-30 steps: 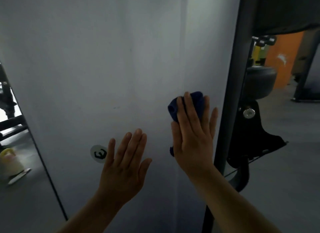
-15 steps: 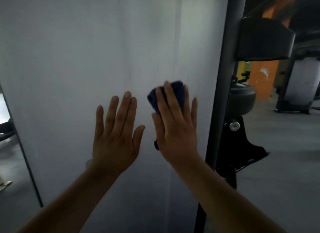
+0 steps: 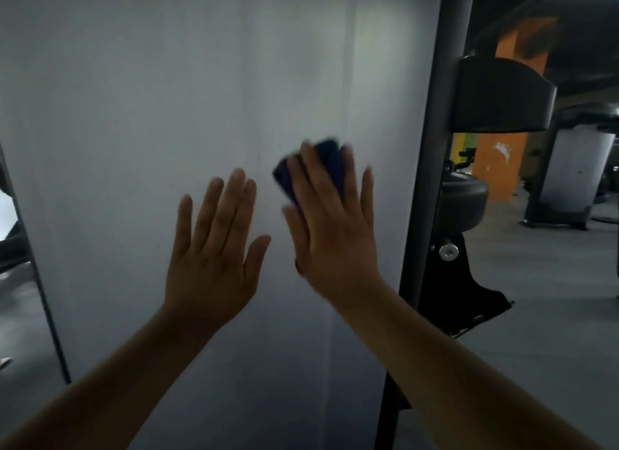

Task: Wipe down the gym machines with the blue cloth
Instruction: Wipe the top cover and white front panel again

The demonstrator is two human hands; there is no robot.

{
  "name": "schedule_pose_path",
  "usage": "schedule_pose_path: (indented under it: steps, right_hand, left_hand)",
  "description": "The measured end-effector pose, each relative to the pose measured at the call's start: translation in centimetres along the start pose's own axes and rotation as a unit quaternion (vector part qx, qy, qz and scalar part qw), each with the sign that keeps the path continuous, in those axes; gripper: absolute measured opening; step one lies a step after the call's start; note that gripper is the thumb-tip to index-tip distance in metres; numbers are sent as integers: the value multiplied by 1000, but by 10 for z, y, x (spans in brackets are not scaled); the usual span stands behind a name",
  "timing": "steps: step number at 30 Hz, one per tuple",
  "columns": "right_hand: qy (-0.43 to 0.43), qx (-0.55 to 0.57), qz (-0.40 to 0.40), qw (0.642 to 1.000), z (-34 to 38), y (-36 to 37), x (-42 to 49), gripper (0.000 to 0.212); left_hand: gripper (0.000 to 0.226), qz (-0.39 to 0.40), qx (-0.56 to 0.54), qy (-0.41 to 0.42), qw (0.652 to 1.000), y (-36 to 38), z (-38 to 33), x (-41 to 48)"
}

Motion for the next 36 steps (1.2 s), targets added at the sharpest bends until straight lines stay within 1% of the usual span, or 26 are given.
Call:
schedule_pose_path:
  steps: [2, 4, 5, 6, 9, 11, 13, 16, 18, 19, 22, 24, 25, 26, 27, 29, 30, 31, 32, 33, 35, 36]
  right_hand:
    - [-79, -41, 45, 995, 12, 13, -33, 58]
    - [-156, -83, 67, 982, 15, 14, -26, 55]
    - [-172, -101, 65, 978, 14, 11, -10, 54]
    - [-167, -118, 53, 977, 12, 5, 13, 54]
    - [-90, -149, -3, 985, 5, -19, 79, 57]
    - [-64, -178, -19, 982, 10, -22, 88, 62]
    - [-90, -190, 3, 978, 21, -12, 66, 66]
    - [-205, -216, 50, 953, 38, 6, 29, 68]
    - [-255, -219, 57, 940, 38, 3, 47, 65]
    - [-256, -215, 49, 941, 37, -4, 67, 62]
    - [-206, -207, 16, 956, 27, -30, 132, 54]
    - [-194, -204, -19, 959, 30, -39, 143, 52]
    - [-208, -197, -26, 958, 35, -36, 136, 51]
    - [-236, -189, -14, 953, 40, -28, 124, 50]
    - [-282, -176, 14, 943, 48, -16, 108, 49]
    - [-383, -155, 98, 905, 61, 7, 82, 50]
    - [-420, -155, 132, 885, 64, 11, 80, 50]
    - [-436, -160, 146, 874, 66, 10, 89, 50]
    - [-425, -164, 145, 878, 66, 5, 104, 51]
    - [-398, -165, 129, 893, 65, -2, 123, 50]
    - [-332, -156, 69, 928, 65, -19, 155, 49]
    - [-307, -146, 47, 939, 68, -23, 161, 49]
  left_hand:
    - [70, -2, -1, -23, 1000, -3, 15, 15]
    - [69, 4, 3, -33, 999, -1, 19, 23]
    - [69, 2, 4, -35, 999, -1, 19, 23]
    - [70, -1, 5, -36, 999, 0, 19, 23]
    - [71, -2, 3, -40, 999, 2, 20, 21]
    - [71, 0, -2, -40, 999, 1, 21, 22]
    - [71, -2, -9, -37, 999, 0, 21, 22]
    - [71, 3, -13, -32, 999, -1, 21, 21]
    - [70, 13, -19, -31, 999, -1, 21, 22]
    - [69, 22, -25, -32, 999, 0, 21, 23]
    - [68, 43, -49, -40, 997, -2, 24, 24]
    - [69, 27, -43, -51, 997, -11, 38, 32]
    - [69, 12, -35, -61, 997, -16, 49, 39]
    - [69, -1, -30, -73, 997, -19, 61, 46]
    - [69, -8, -28, -85, 996, -21, 72, 53]
    - [69, -8, -34, -95, 995, -18, 83, 62]
    - [69, -7, -37, -95, 995, -15, 84, 63]
    - [69, -7, -38, -95, 995, -13, 84, 63]
    - [70, -7, -38, -96, 995, -11, 83, 63]
    - [70, -4, -36, -100, 994, -9, 83, 62]
    - [70, 3, -35, -106, 994, -9, 84, 62]
    - [70, 5, -37, -106, 994, -9, 84, 62]
Point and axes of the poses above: each hand's wrist, its own x-axis towards the middle knuckle, its own y-axis out of the palm, z = x × y, the point moved 9 cm from there along x, towards the middle knuckle, and after that the axes turned 7 degrees about x, right-handed, at the moved point
